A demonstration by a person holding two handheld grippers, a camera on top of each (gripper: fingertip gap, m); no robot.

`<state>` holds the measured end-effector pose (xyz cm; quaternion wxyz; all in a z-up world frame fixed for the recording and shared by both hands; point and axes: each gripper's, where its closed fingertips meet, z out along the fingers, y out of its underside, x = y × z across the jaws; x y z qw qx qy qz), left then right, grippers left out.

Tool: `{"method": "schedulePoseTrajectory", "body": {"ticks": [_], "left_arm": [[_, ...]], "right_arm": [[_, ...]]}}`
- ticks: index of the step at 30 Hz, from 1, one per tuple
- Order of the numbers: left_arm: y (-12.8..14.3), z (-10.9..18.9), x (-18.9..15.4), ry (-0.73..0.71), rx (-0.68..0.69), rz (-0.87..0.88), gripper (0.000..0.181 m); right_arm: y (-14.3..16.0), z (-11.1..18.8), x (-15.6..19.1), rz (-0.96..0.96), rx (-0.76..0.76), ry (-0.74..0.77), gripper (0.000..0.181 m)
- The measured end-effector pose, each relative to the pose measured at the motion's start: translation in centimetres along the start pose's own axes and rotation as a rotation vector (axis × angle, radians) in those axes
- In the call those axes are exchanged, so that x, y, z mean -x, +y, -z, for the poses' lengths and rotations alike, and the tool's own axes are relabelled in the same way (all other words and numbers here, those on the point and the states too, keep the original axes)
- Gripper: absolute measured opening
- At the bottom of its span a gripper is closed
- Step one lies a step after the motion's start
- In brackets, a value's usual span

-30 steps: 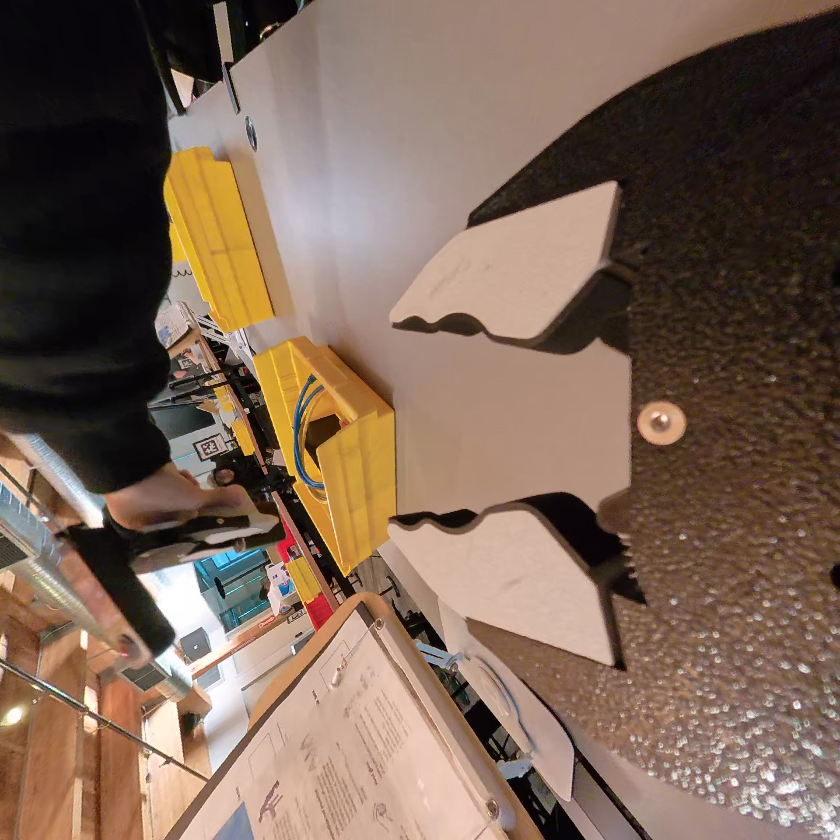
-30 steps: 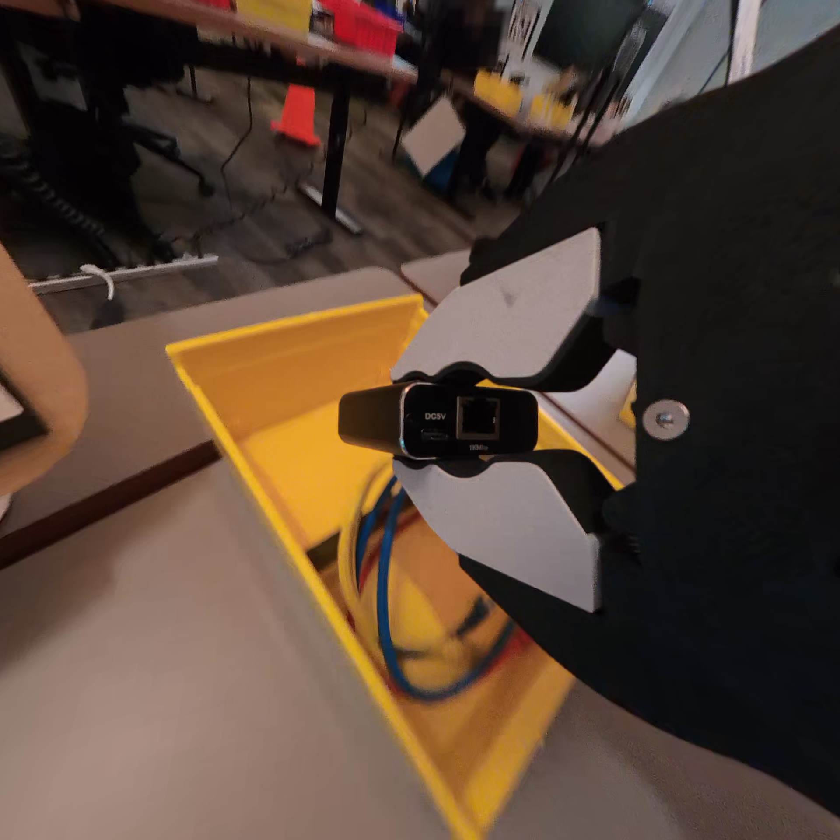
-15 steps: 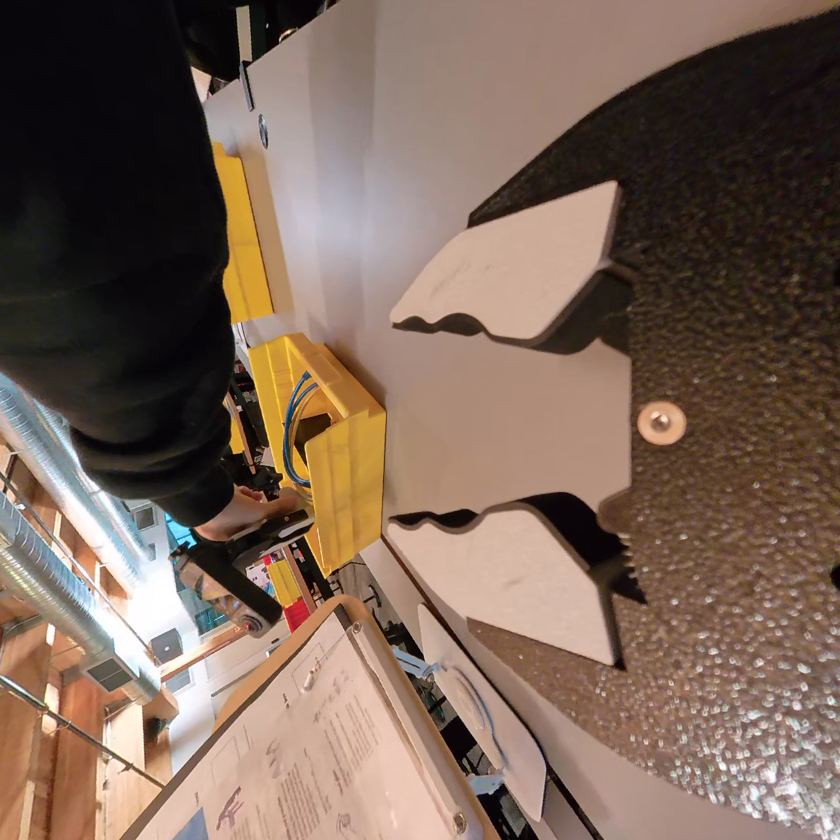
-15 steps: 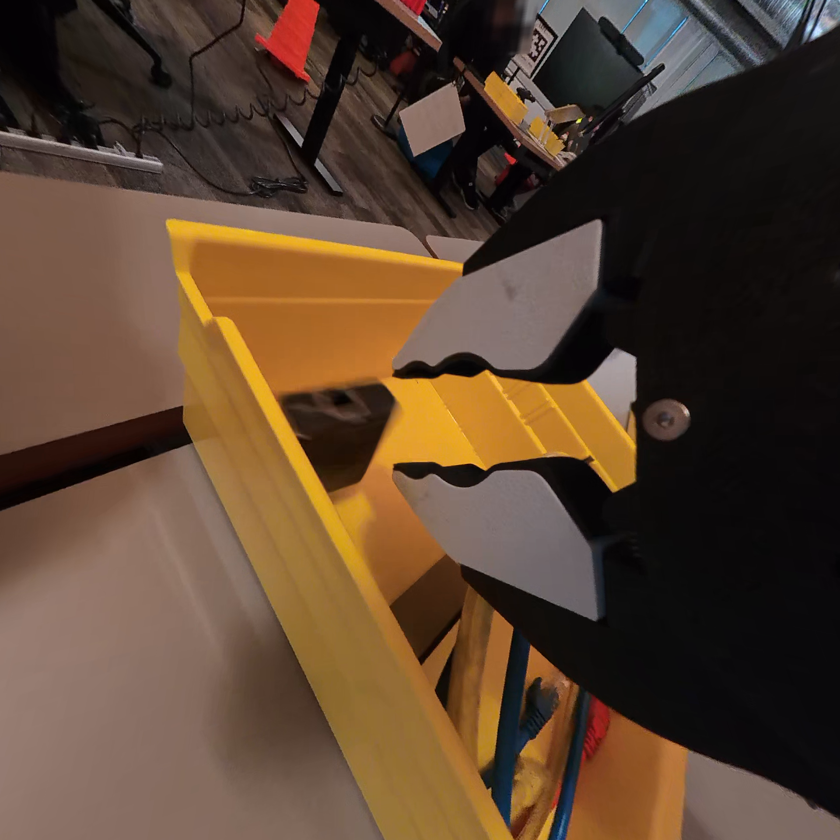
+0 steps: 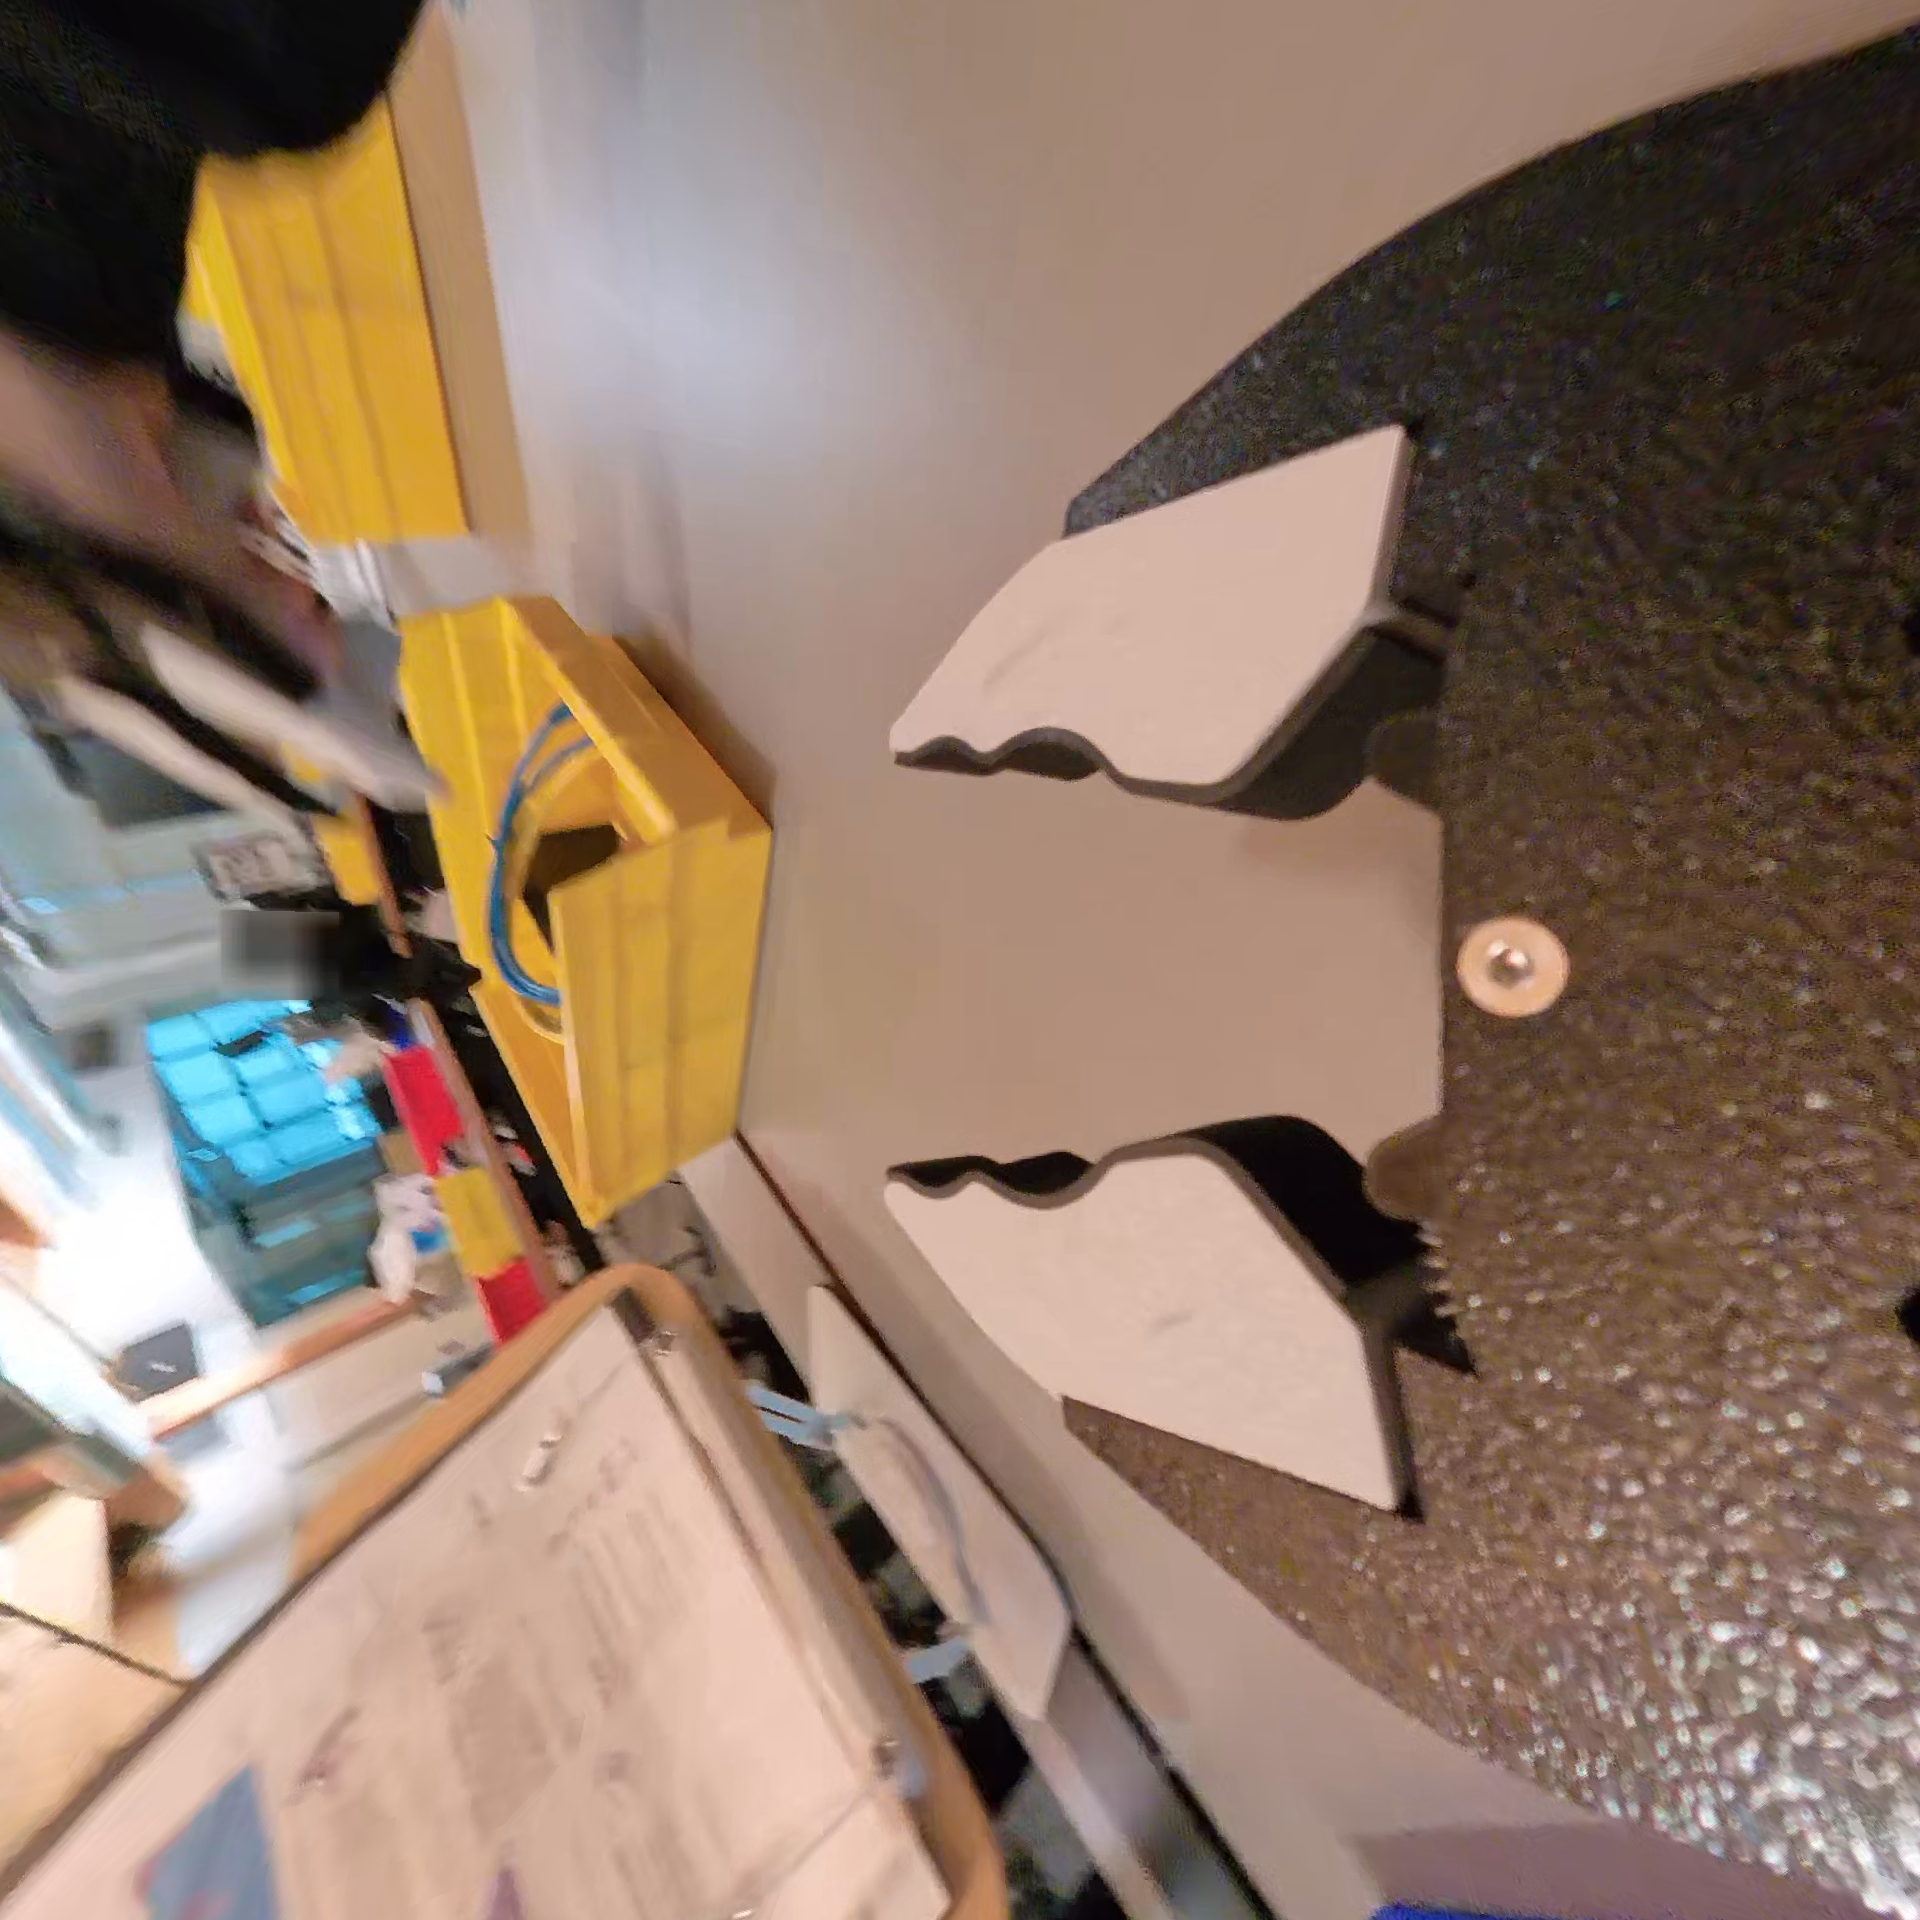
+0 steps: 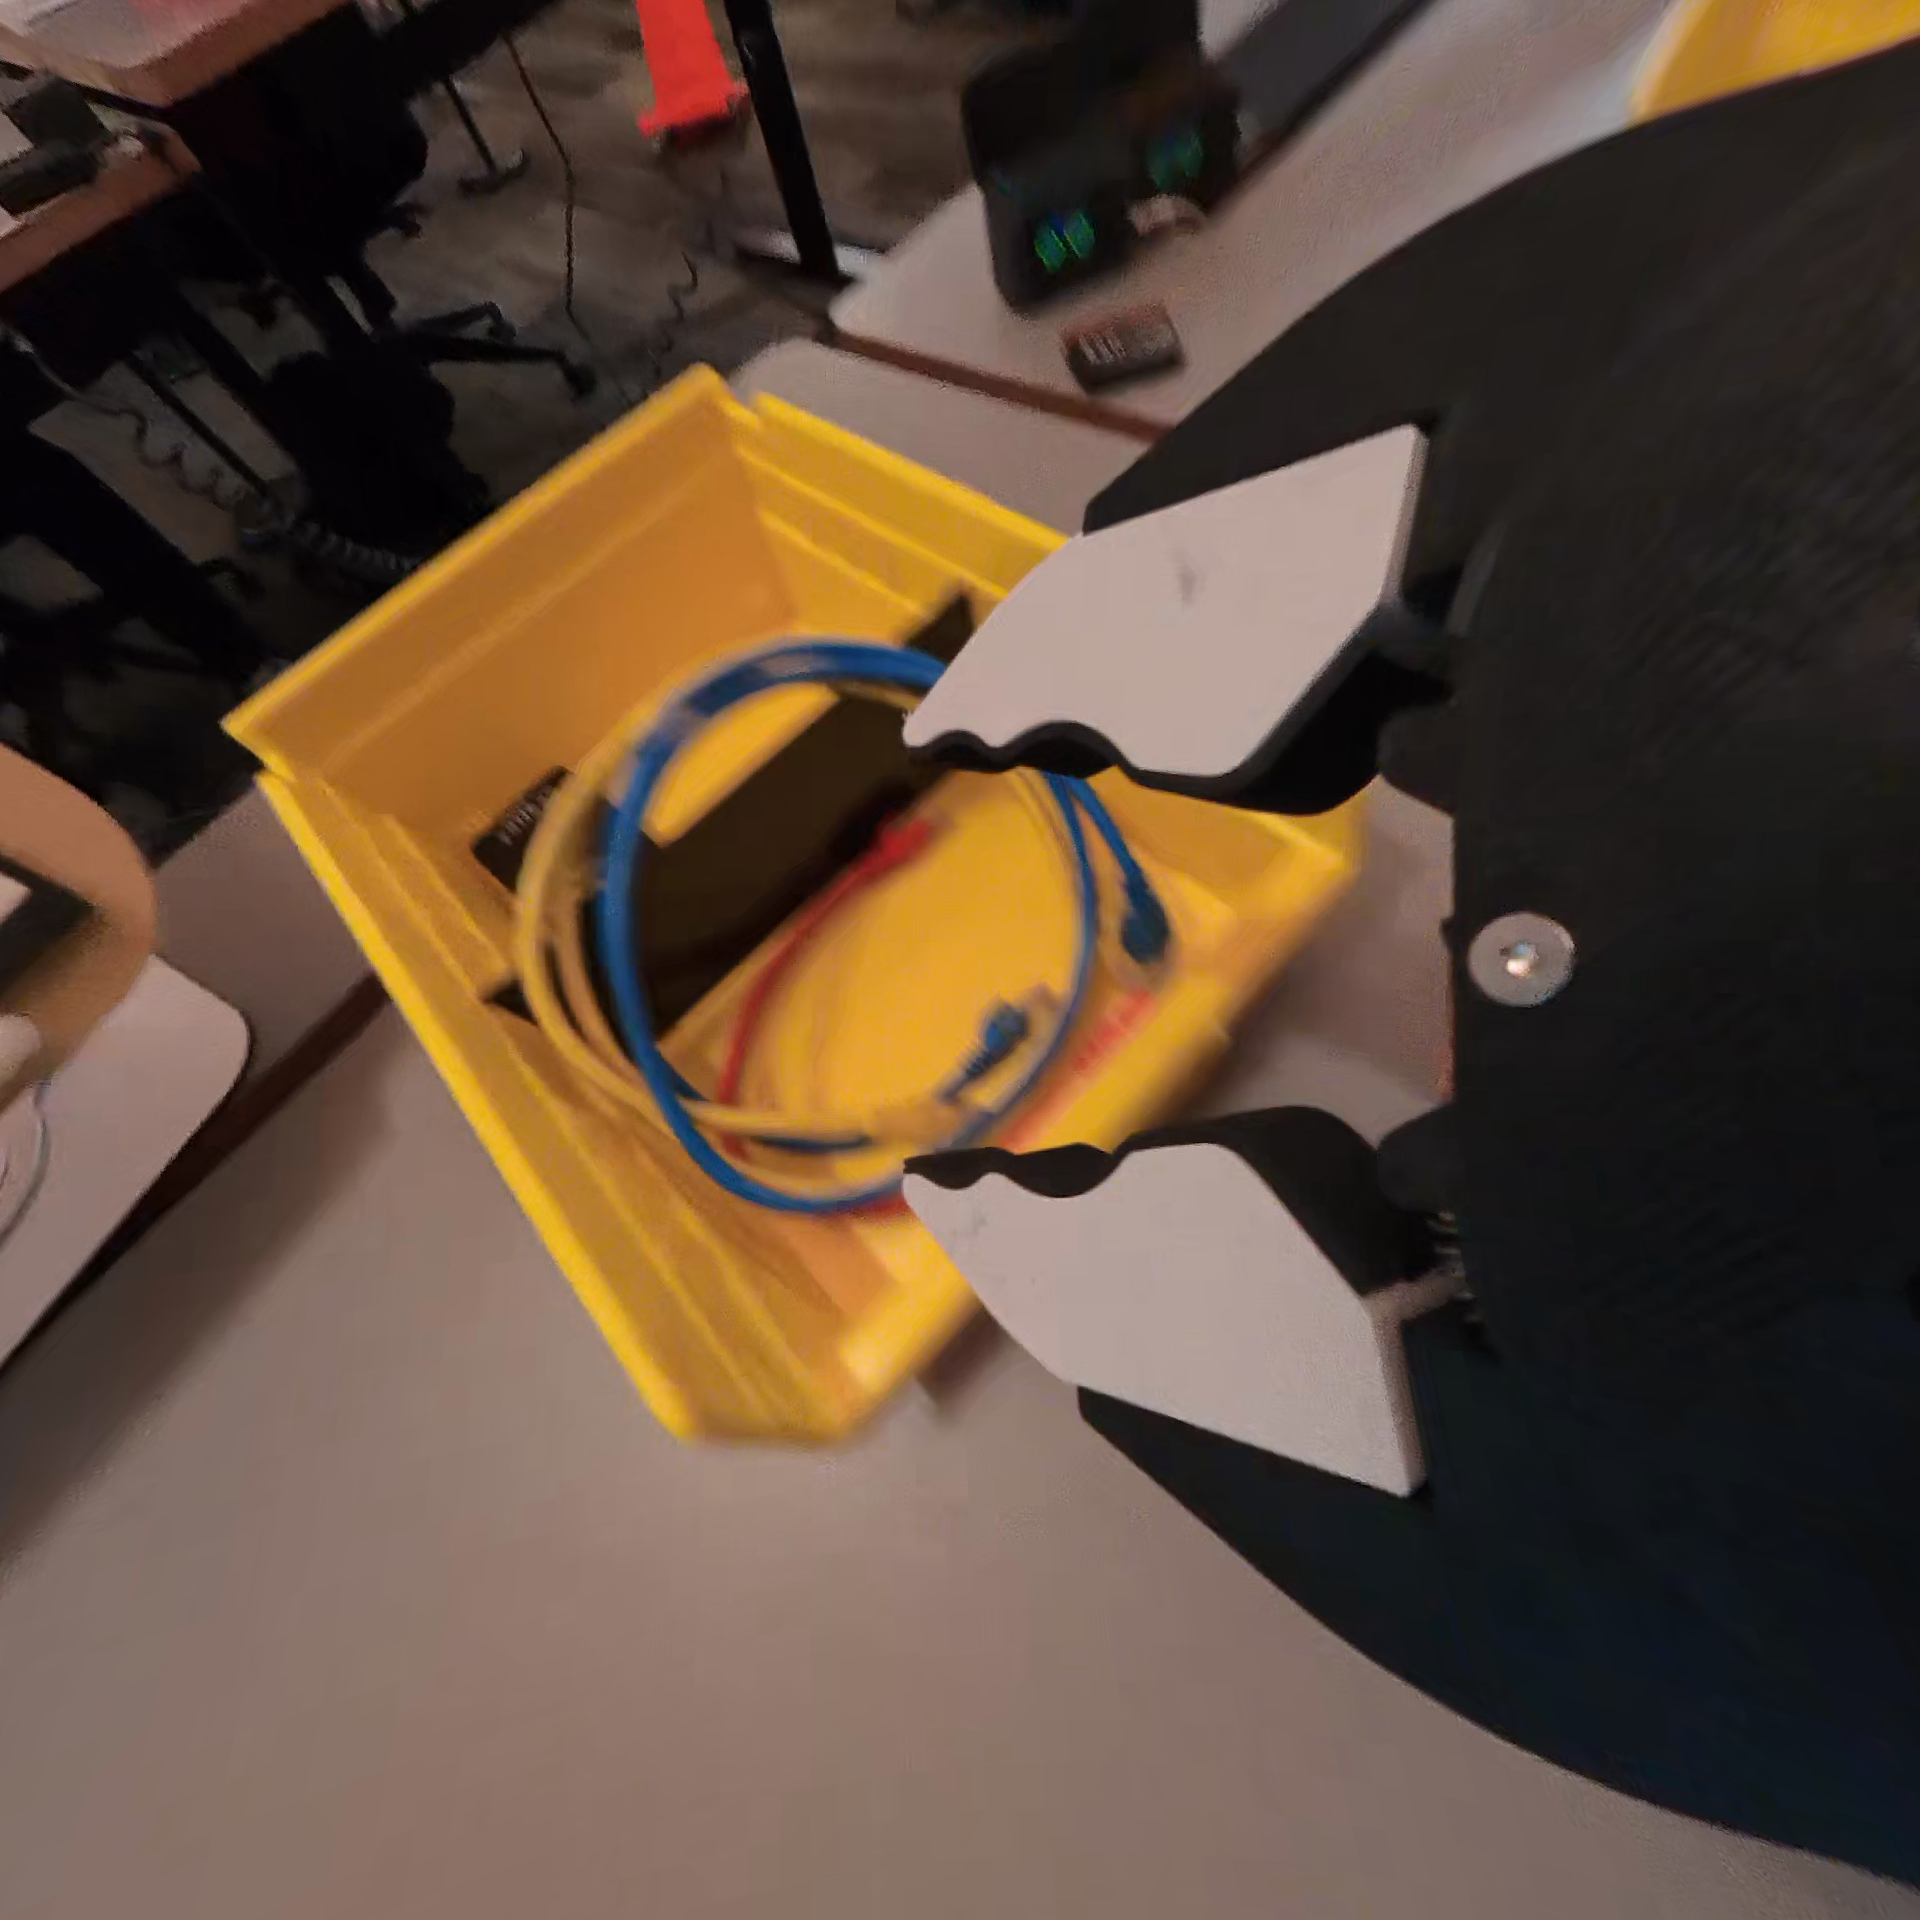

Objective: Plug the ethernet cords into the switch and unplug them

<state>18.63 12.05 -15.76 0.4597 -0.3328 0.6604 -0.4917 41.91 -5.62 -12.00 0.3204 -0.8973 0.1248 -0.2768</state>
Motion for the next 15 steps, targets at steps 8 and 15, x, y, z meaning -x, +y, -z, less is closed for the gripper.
{"method": "schedulePoseTrajectory", "body": {"ticks": [8, 15], "left_arm": [[-2.3, -11.4, -3.3, 0.047, 0.090, 0.253, 0.080], [-2.8, -21.9, -0.9, -0.185, 0.263, 0.207, 0.084]], "right_arm": [[8.9, 3.3, 5.2, -0.439, -0.179, 0.043, 0.080], [8.5, 5.6, 3.5, -0.446, -0.214, 0.098, 0.088]]}}
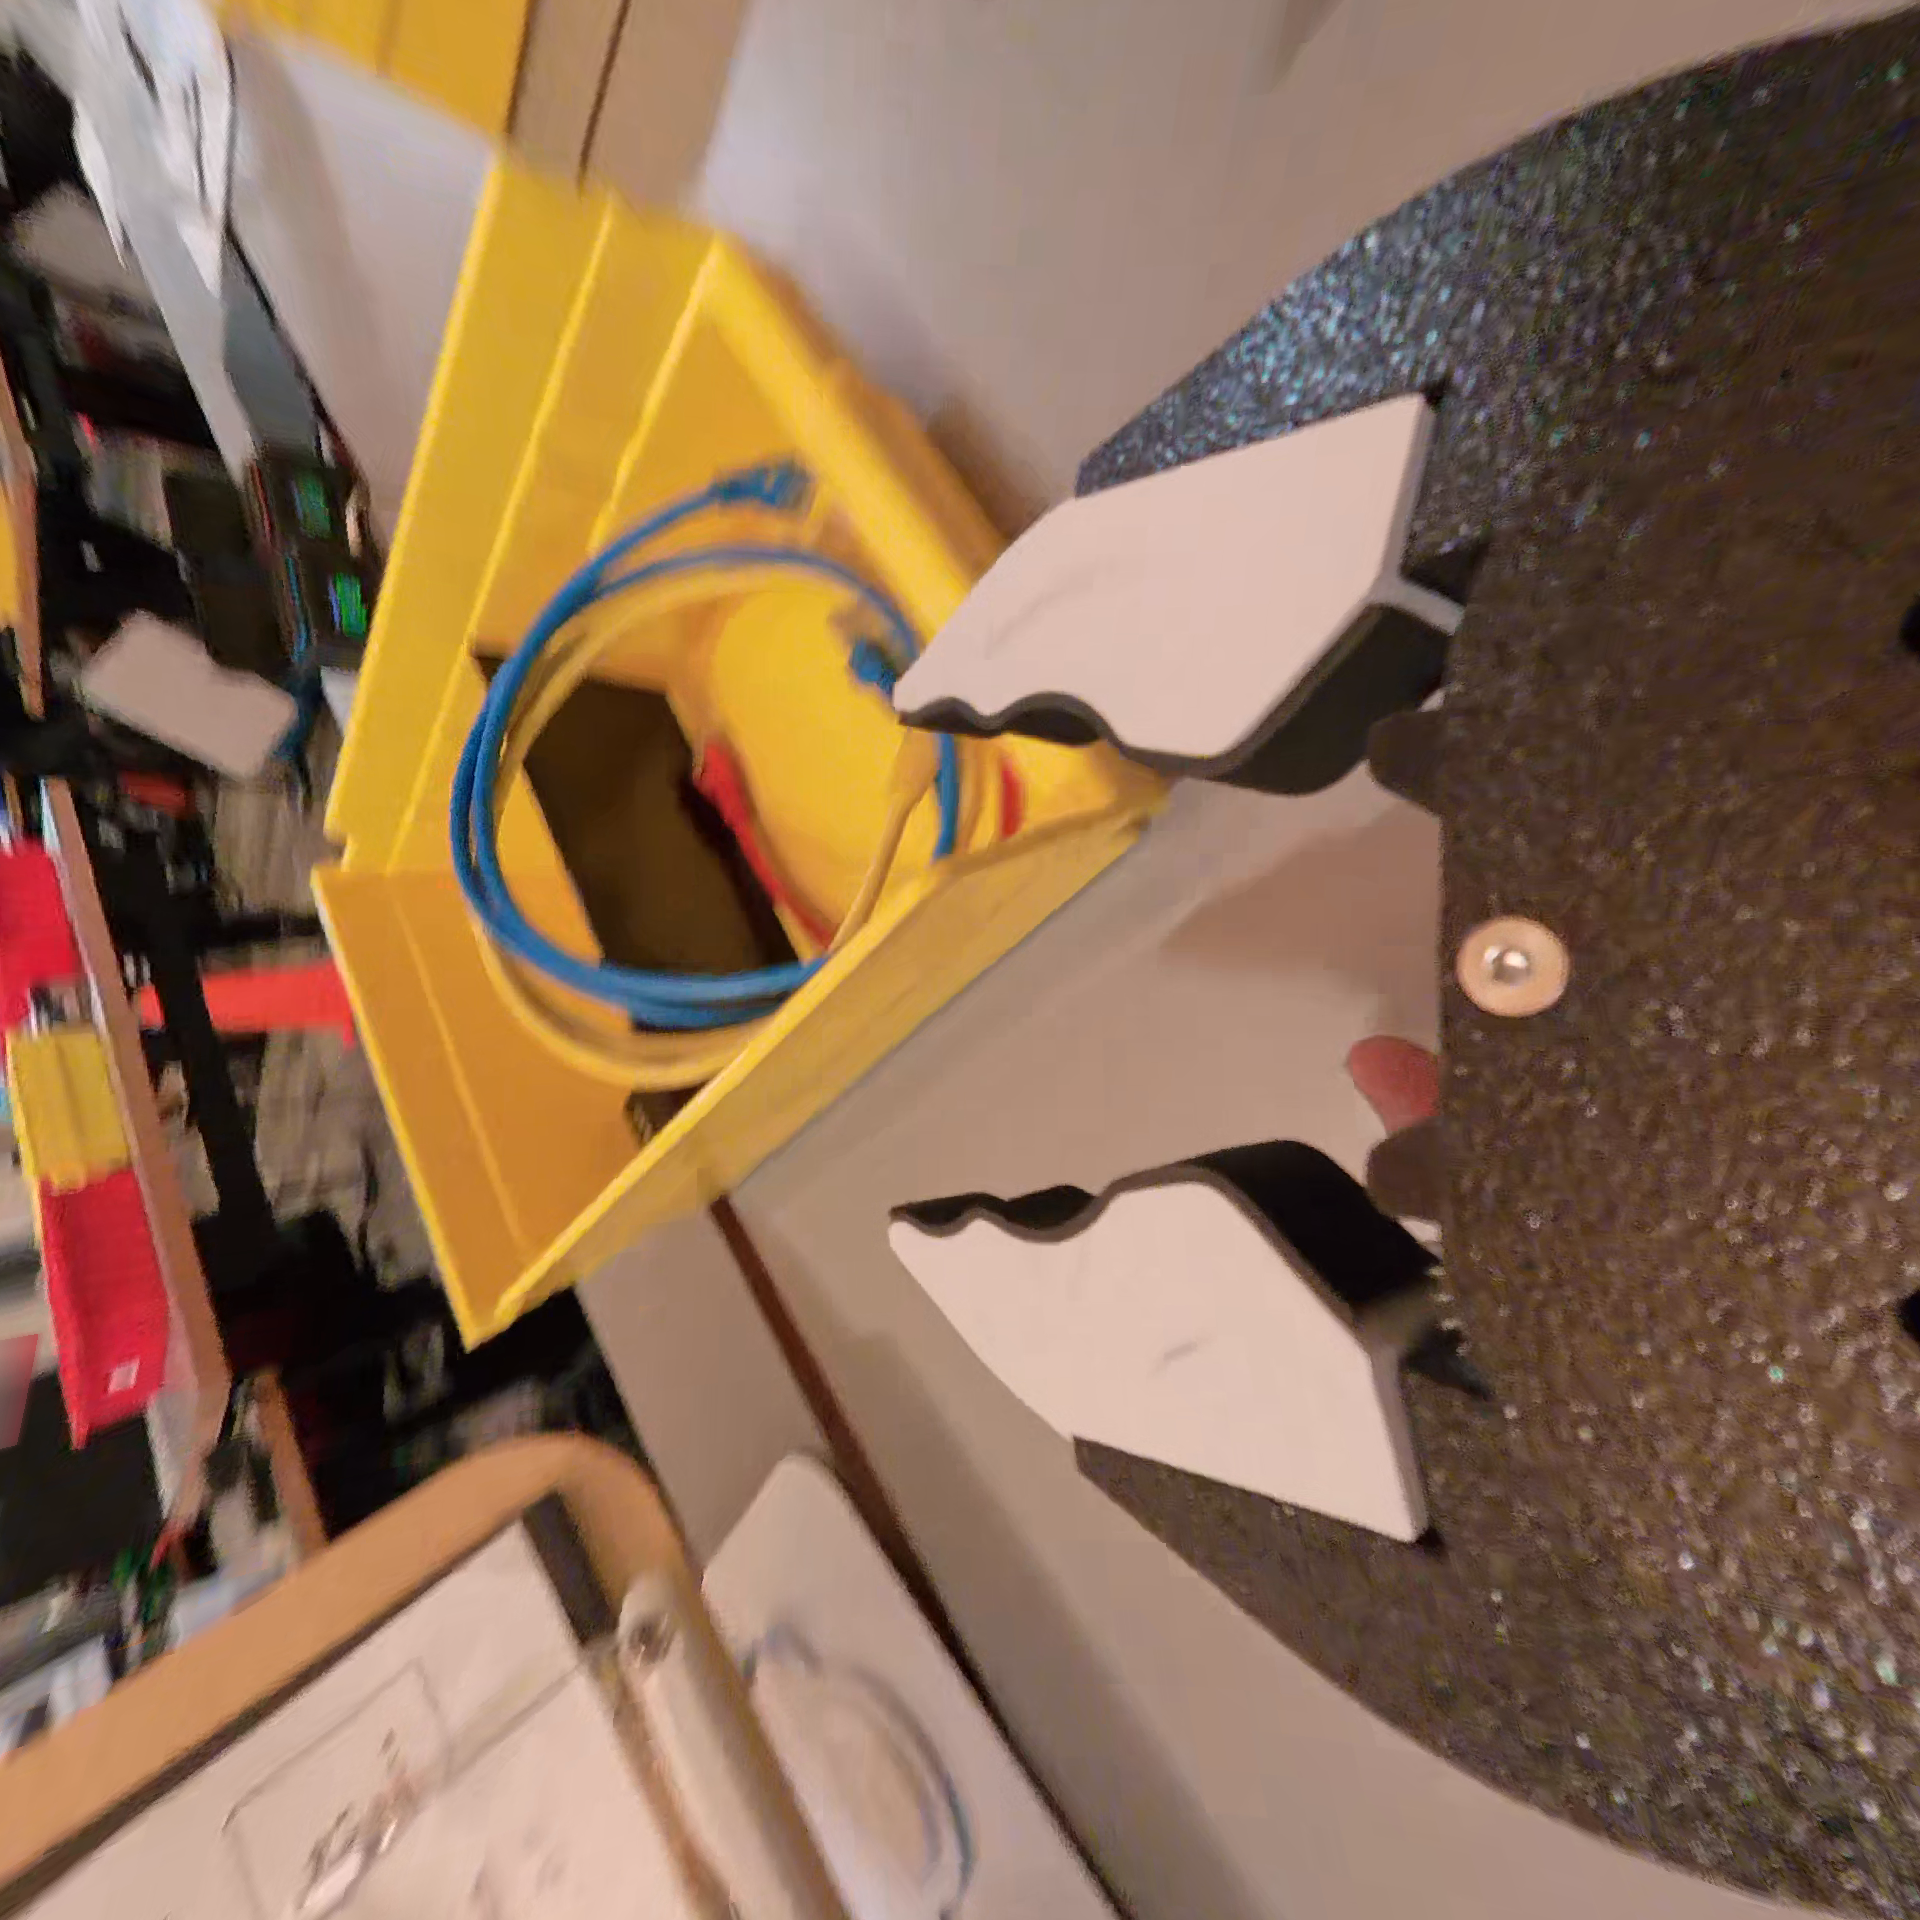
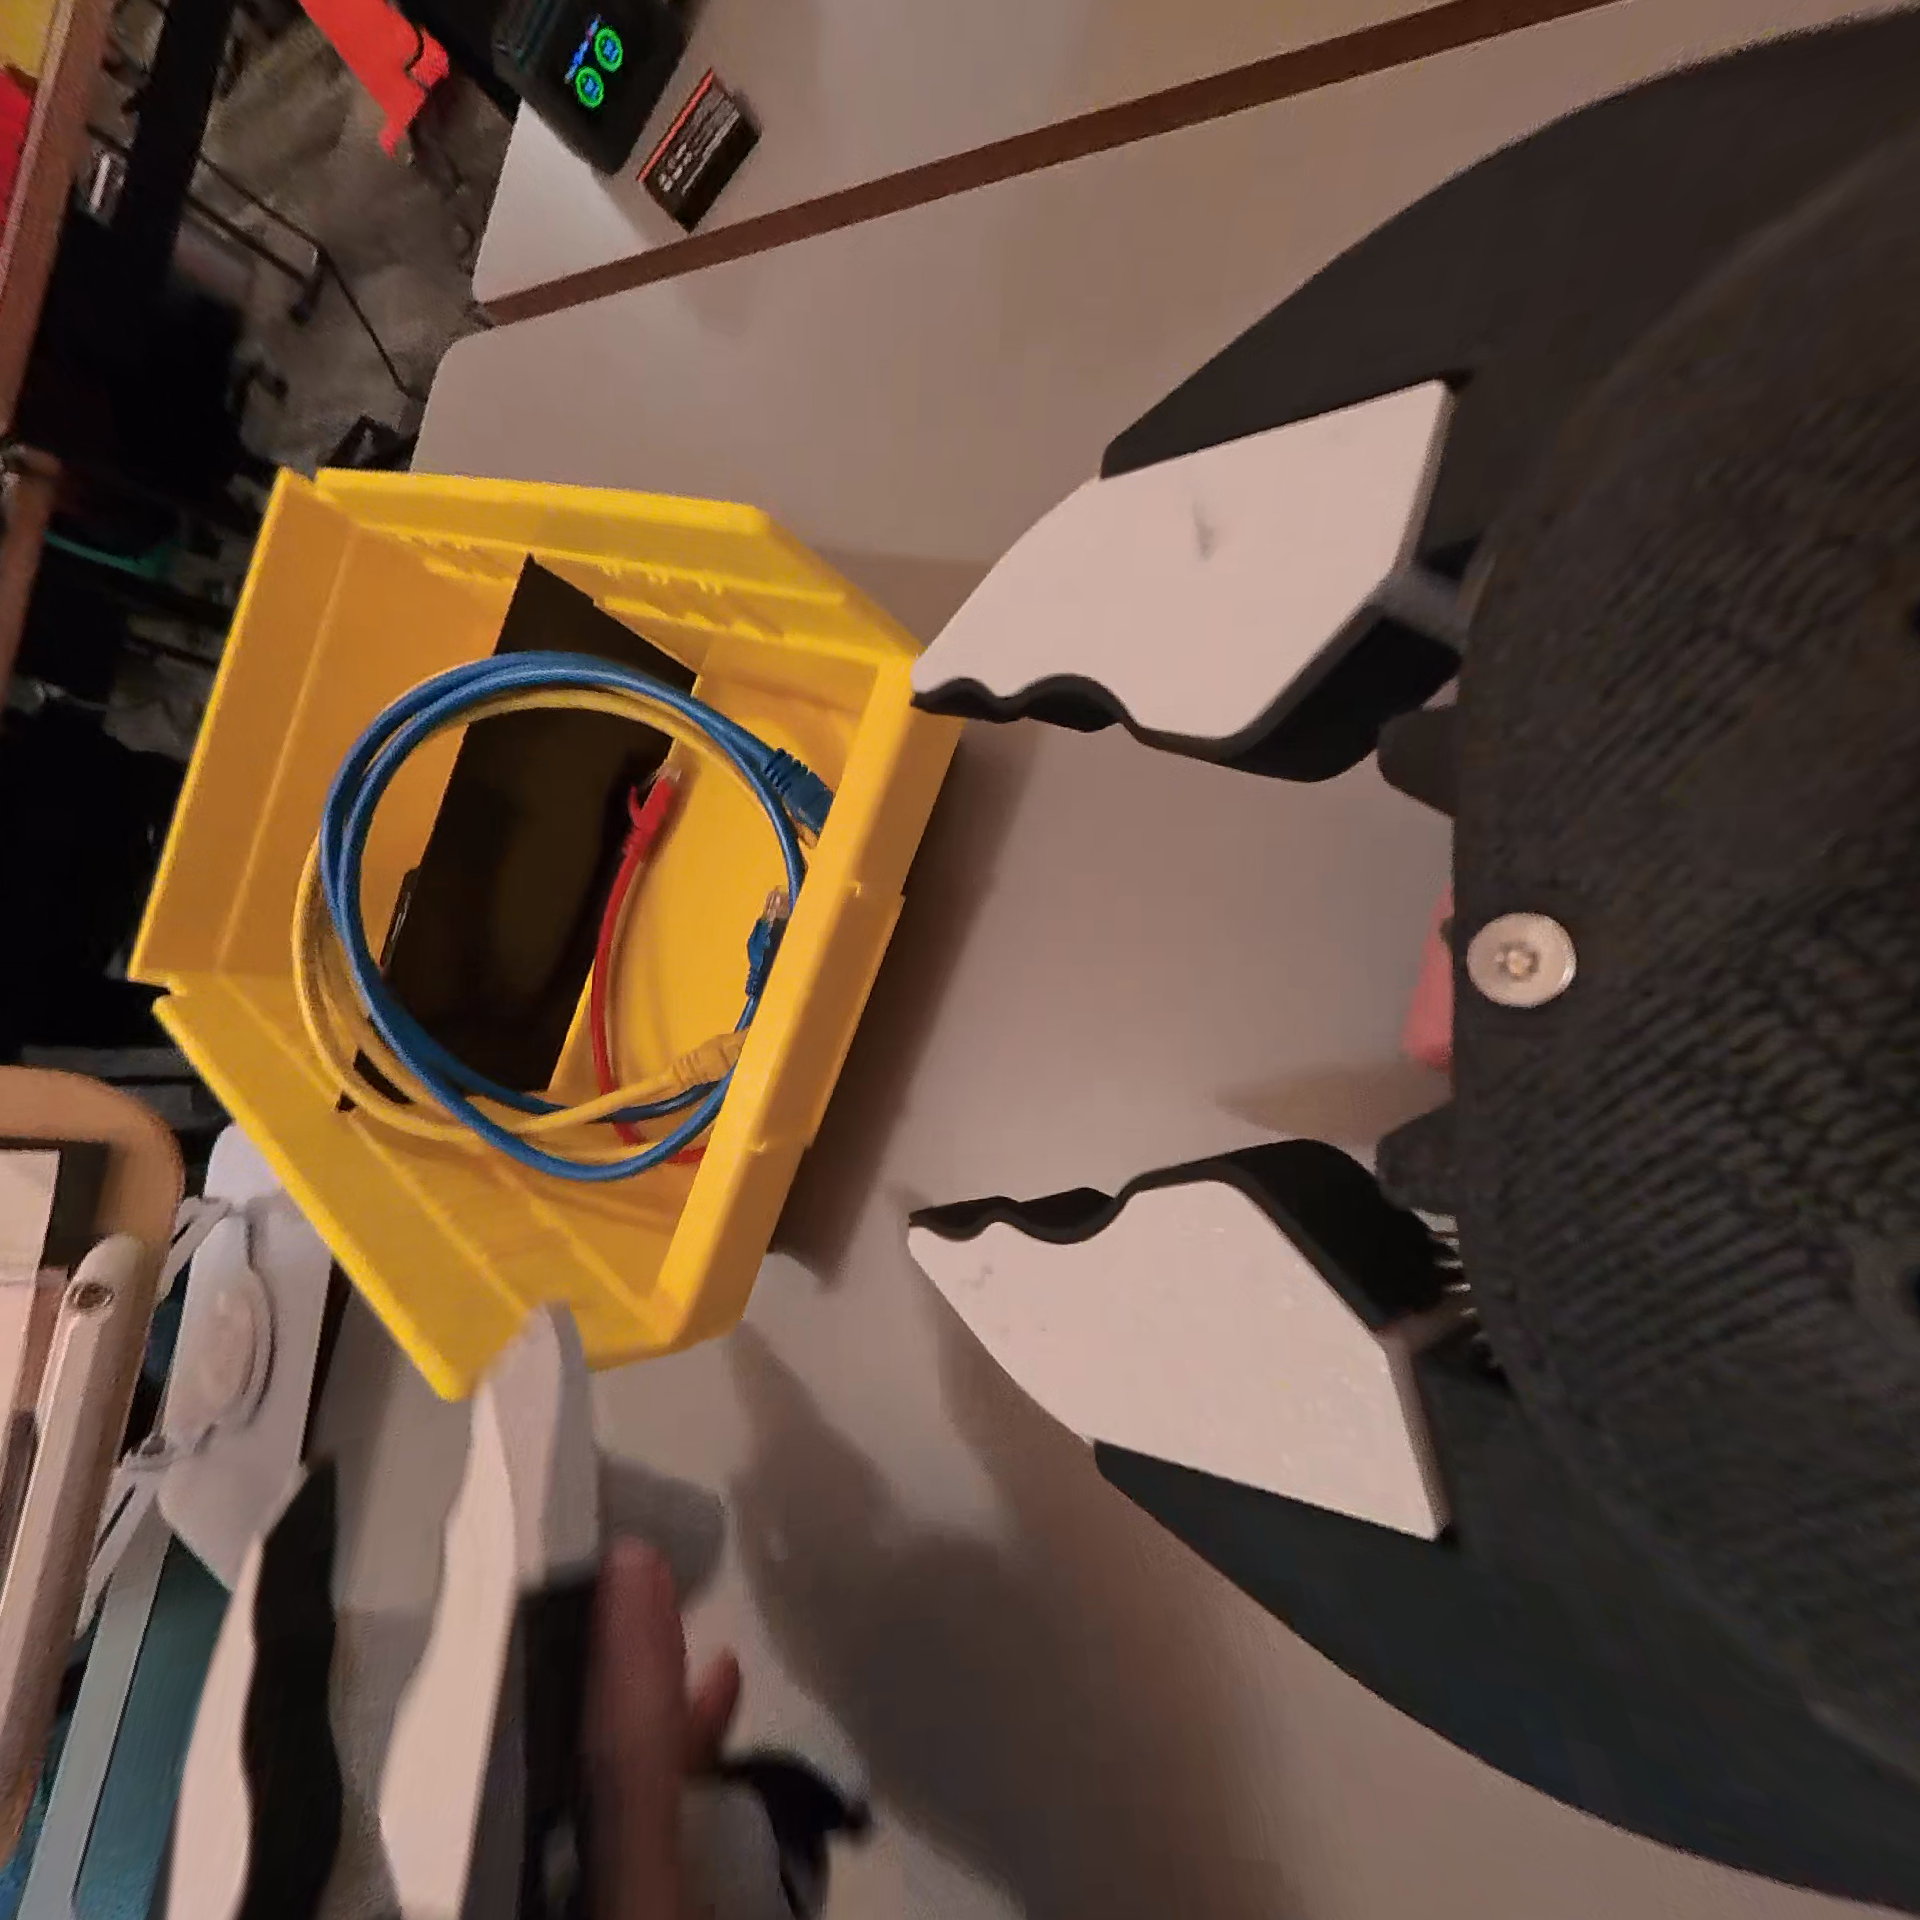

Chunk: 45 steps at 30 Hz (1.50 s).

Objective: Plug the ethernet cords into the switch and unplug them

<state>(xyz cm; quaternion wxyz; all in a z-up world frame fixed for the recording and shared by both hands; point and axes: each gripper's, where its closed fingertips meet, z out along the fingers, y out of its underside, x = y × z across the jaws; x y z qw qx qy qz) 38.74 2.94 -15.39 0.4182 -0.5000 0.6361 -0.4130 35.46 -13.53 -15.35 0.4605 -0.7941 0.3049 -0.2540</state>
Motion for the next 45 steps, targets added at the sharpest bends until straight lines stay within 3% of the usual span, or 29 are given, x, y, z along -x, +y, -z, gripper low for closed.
{"method": "schedulePoseTrajectory", "body": {"ticks": [3, 5, 6, 9, 14, 17, 20, 23, 26, 31, 34, 36, 41, 45], "left_arm": [[0.6, -2.9, 0.4, -0.027, 0.078, 0.001, 0.080], [1.6, -3.8, -0.1, 0.037, 0.141, -0.019, 0.054], [1.8, -3.7, 0.2, 0.027, 0.149, -0.028, 0.030], [2.5, -1.9, 2.1, -0.077, 0.133, -0.122, 0.014], [4.9, 5.1, 4.3, -0.053, 0.083, -0.076, 0.008], [6.9, 10.6, 6.3, -0.030, 0.055, -0.053, 0.007], [8.9, 16.0, 8.6, -0.033, 0.048, -0.003, 0.005], [10.5, 20.4, 10.8, -0.095, 0.053, 0.021, 0.005], [11.7, 23.3, 12.6, -0.174, 0.048, 0.052, 0.005], [12.5, 25.6, 14.8, -0.285, 0.016, 0.030, 0.006], [12.7, 26.0, 15.6, -0.307, 0.000, 0.032, 0.006], [12.7, 26.2, 15.7, -0.301, -0.021, 0.054, 0.006], [12.8, 26.6, 15.9, -0.304, -0.022, 0.042, 0.006], [12.9, 26.6, 15.9, -0.296, -0.024, 0.038, 0.006]], "right_arm": [[-0.5, 0.2, 0.1, 0.024, -0.009, 0.007, 0.088], [-0.7, 0.3, 0.4, 0.059, -0.009, 0.005, 0.088], [-0.8, 0.3, 0.5, 0.072, -0.010, 0.006, 0.088], [-1.4, 0.7, 0.8, 0.087, -0.017, 0.010, 0.088], [-4.4, 2.6, 3.0, 0.086, -0.114, -0.053, 0.085], [-7.5, 4.1, 6.8, 0.081, -0.209, -0.132, 0.078], [-10.3, 4.8, 14.2, 0.156, -0.291, -0.294, 0.080], [-12.7, 3.9, 23.3, 0.172, -0.289, -0.571, 0.091], [-17.3, 1.2, 29.6, 0.069, -0.280, -0.719, 0.091], [-21.9, -5.5, 40.1, -0.057, 0.013, -0.949, 0.095], [-21.3, -11.9, 44.1, -0.116, 0.267, -0.881, 0.097], [-20.0, -15.0, 46.0, -0.159, 0.408, -0.860, 0.085], [-17.6, -21.0, 47.5, -0.140, 0.515, -0.686, 0.075], [-16.1, -22.9, 49.2, -0.099, 0.556, -0.645, 0.065]]}}
